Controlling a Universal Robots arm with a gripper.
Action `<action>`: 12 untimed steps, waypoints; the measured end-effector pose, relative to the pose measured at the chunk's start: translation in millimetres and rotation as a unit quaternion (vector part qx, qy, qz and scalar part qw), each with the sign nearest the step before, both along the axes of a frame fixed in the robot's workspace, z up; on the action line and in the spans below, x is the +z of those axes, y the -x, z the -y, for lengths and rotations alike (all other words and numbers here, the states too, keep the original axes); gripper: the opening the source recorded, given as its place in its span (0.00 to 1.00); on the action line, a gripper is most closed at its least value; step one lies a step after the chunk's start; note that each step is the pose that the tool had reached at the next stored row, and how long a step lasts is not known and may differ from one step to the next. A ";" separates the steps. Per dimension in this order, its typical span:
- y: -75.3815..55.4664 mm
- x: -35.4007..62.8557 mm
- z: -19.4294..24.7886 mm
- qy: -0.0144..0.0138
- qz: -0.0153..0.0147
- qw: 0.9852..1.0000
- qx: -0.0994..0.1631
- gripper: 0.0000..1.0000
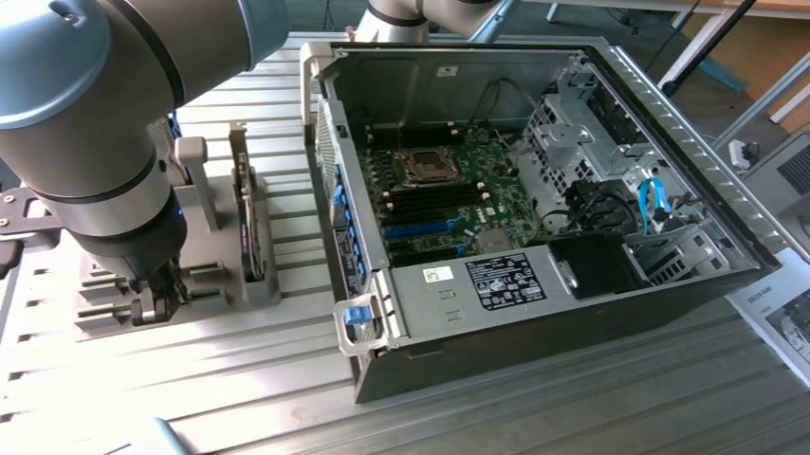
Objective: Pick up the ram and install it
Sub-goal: 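Pick up the ram and move it above insertion slot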
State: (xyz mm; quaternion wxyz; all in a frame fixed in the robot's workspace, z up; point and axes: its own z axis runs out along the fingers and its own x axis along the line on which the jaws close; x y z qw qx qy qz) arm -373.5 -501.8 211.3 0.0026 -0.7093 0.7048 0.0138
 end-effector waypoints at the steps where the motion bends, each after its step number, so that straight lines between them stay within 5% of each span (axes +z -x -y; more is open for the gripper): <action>1: 0.0 0.1 0.0 0.000 0.000 1.000 0.000 0.12; 12: -3.5 19.7 0.0 0.000 0.000 1.000 0.000 0.12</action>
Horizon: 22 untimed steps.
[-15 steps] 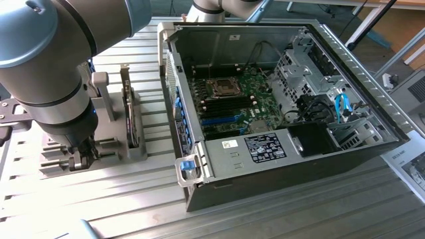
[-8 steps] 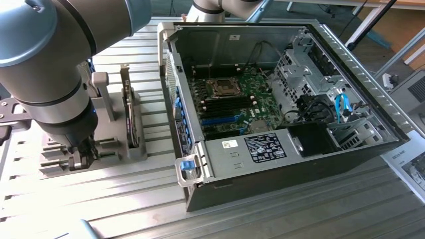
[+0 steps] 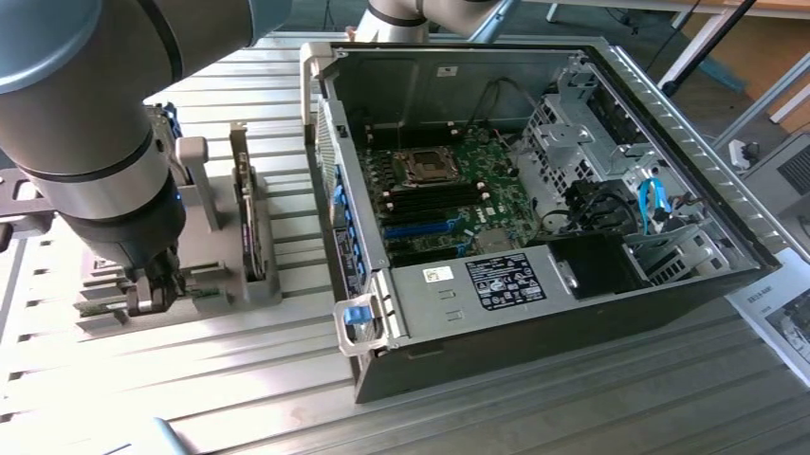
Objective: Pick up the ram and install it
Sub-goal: 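Pick up the ram and move it above insertion slot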
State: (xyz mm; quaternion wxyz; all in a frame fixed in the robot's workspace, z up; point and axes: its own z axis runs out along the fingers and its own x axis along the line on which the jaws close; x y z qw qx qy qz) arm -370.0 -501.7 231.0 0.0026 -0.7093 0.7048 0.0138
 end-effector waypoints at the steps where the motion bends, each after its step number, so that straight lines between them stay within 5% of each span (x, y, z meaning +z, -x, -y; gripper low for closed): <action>1: -0.6 2.1 0.0 0.000 0.000 1.000 0.000 0.12; 22: -13.6 38.9 0.0 0.000 0.000 1.000 0.000 0.12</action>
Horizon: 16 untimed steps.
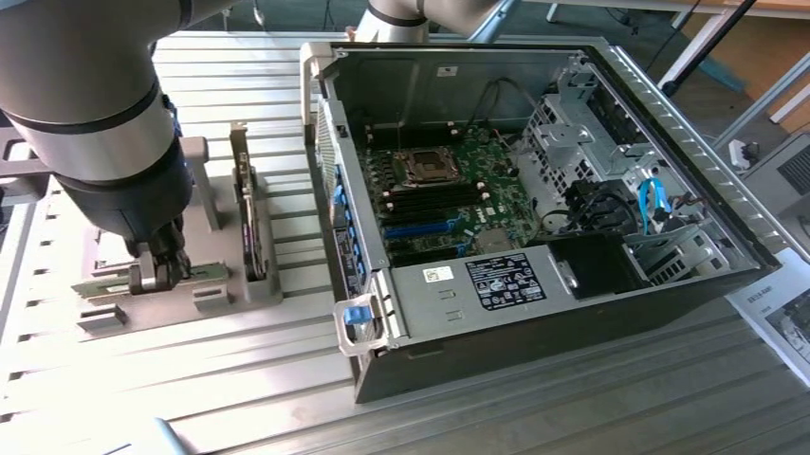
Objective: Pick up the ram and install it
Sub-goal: 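Pick up the ram and move it above insertion slot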
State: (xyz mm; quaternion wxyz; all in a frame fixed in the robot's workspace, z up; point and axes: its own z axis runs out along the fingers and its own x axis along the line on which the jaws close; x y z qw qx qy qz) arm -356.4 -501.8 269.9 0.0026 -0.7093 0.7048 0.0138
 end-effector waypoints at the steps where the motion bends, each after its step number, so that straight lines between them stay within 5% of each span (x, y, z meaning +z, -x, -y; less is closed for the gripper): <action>1: -0.6 1.7 0.0 0.000 0.000 1.000 0.000 0.12; 16: -10.3 42.5 0.0 0.000 0.000 1.000 0.000 0.12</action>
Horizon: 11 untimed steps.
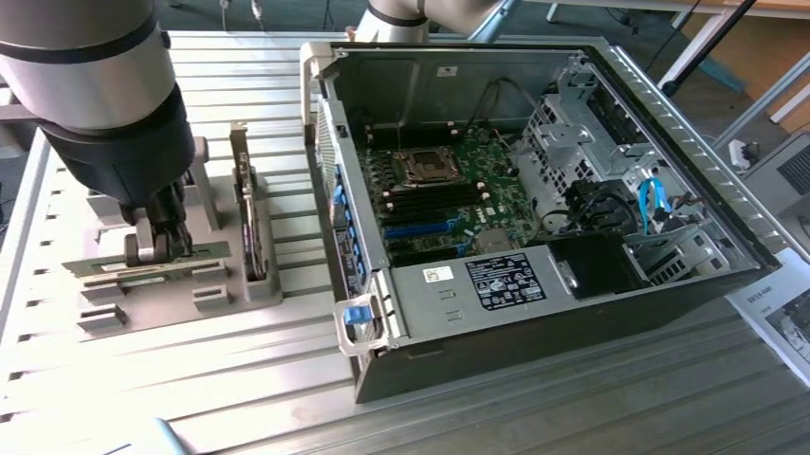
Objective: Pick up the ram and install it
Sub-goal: 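Pick up the ram and move it above insertion slot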
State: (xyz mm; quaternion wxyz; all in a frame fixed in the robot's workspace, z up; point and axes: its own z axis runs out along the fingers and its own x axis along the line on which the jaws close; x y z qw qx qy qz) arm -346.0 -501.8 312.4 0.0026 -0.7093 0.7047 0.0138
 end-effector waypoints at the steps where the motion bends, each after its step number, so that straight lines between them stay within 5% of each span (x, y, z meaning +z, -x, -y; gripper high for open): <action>1: -0.4 2.2 0.0 0.000 0.000 1.000 0.000 0.12; 11: -5.4 27.0 0.0 0.000 0.000 1.000 0.000 0.12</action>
